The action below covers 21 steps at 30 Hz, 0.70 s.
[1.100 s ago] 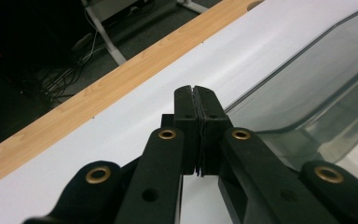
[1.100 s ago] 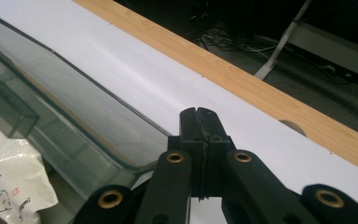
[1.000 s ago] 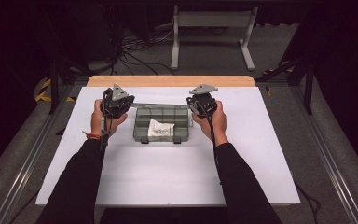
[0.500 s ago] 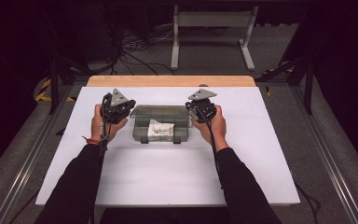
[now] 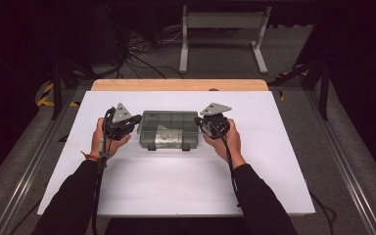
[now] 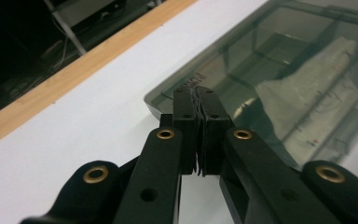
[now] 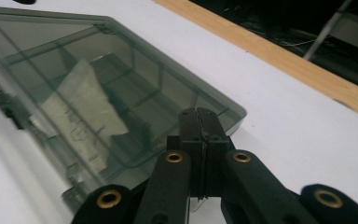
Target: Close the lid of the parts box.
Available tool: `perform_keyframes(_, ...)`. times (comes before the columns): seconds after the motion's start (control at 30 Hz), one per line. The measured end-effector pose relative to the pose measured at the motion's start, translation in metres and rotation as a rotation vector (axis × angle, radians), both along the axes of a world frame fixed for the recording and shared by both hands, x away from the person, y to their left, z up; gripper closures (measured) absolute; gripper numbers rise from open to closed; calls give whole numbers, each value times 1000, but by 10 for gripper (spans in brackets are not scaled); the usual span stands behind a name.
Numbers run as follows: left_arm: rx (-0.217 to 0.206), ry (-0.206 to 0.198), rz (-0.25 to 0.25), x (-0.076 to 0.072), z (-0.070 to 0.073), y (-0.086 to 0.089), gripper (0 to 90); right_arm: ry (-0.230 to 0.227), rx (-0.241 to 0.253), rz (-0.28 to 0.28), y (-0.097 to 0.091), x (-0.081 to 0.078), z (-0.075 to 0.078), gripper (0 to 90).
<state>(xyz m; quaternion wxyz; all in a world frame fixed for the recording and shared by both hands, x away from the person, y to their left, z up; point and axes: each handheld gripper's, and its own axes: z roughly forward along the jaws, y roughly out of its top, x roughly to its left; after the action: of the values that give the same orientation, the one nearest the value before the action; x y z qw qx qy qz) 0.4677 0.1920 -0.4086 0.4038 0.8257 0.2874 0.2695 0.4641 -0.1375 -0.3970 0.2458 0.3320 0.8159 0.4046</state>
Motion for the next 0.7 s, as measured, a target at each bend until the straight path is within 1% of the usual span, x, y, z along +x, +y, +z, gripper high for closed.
perform_keyframes(0.1,-7,5,-19,-5,-2,-1,877,6,-10,23,1,-6,-3,900)
perform_keyframes(0.13,1,2,-28,-6,-2,0,881,6,-17,25,2,-7,-4,900)
perform_keyframes(0.17,6,8,-35,-8,-4,-1,882,5,-28,27,2,-9,-5,900)
perform_keyframes(0.27,24,10,-44,-11,-8,-3,884,11,-36,35,2,-11,-7,900)
perform_keyframes(0.33,15,19,-49,-14,-10,-4,883,21,-42,40,2,-13,-10,900)
perform_keyframes(0.43,12,12,-50,-15,-13,-4,883,19,-56,43,3,-14,-14,900)
perform_keyframes(0.5,19,18,-54,-17,-16,-6,882,21,-57,46,4,-16,-16,900)
perform_keyframes(0.57,11,29,-61,-17,-19,-7,883,26,-53,46,3,-16,-18,900)
perform_keyframes(0.6,13,29,-57,-17,-20,-7,882,24,-46,43,3,-16,-18,900)
perform_keyframes(0.63,6,28,-57,-17,-20,-7,882,22,-44,42,3,-16,-18,900)
perform_keyframes(0.67,-1,32,-59,-17,-21,-6,883,25,-47,46,4,-17,-18,900)
perform_keyframes(0.7,0,29,-56,-18,-21,-6,883,24,-55,49,5,-17,-18,900)
